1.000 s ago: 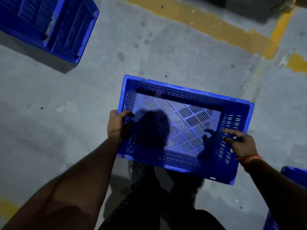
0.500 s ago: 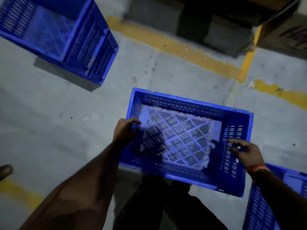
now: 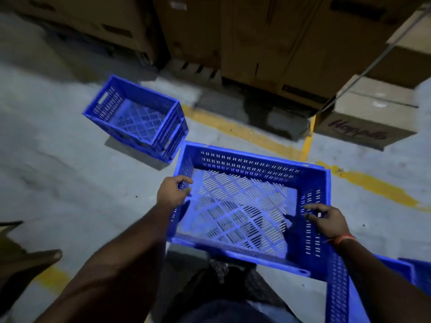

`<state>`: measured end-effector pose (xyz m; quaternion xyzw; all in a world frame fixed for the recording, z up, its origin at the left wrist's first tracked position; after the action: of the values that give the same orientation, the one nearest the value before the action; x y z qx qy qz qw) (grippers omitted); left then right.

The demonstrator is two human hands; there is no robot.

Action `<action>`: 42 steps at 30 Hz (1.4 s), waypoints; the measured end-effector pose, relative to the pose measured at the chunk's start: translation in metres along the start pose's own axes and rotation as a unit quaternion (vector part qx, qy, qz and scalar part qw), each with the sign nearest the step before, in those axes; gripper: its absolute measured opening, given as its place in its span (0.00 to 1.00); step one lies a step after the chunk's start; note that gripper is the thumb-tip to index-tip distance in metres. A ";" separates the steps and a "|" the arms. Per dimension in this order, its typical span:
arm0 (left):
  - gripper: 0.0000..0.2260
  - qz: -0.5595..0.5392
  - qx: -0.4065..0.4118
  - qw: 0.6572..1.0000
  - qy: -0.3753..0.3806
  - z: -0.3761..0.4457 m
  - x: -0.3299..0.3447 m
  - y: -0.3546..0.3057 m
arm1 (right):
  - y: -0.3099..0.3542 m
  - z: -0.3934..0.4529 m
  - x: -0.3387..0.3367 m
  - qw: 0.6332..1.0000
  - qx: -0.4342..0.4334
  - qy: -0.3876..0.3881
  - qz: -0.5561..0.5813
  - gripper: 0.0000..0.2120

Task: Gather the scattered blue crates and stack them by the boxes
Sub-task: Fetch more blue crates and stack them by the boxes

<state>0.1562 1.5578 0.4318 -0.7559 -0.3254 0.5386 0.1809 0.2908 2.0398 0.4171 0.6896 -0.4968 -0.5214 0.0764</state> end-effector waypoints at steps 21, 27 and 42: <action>0.06 -0.054 -0.126 0.976 -0.172 -0.043 -0.195 0.131 | 0.217 0.019 0.142 0.983 -0.160 0.088 -0.012 0.14; 0.09 -0.066 -0.146 0.970 -0.182 -0.008 -0.294 0.226 | 0.315 0.007 0.251 0.976 -0.183 0.116 -0.004 0.19; 0.05 -0.031 -0.107 0.979 -0.172 0.176 -0.485 0.325 | 0.534 0.028 0.411 0.983 -0.173 0.064 0.015 0.17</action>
<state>-0.0119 0.9762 0.5044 -0.6564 -0.4309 0.6166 0.0569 -0.0702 1.4728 0.4727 0.6907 -0.4035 -0.5527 0.2338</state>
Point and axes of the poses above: each hand's wrist, its own z-axis towards the middle knuckle, its own x-axis out of the palm, y = z × x, the point moved 7 cm from there along z, towards the middle knuckle, and after that the axes turned 5 degrees about -y, right-handed, at the moved point
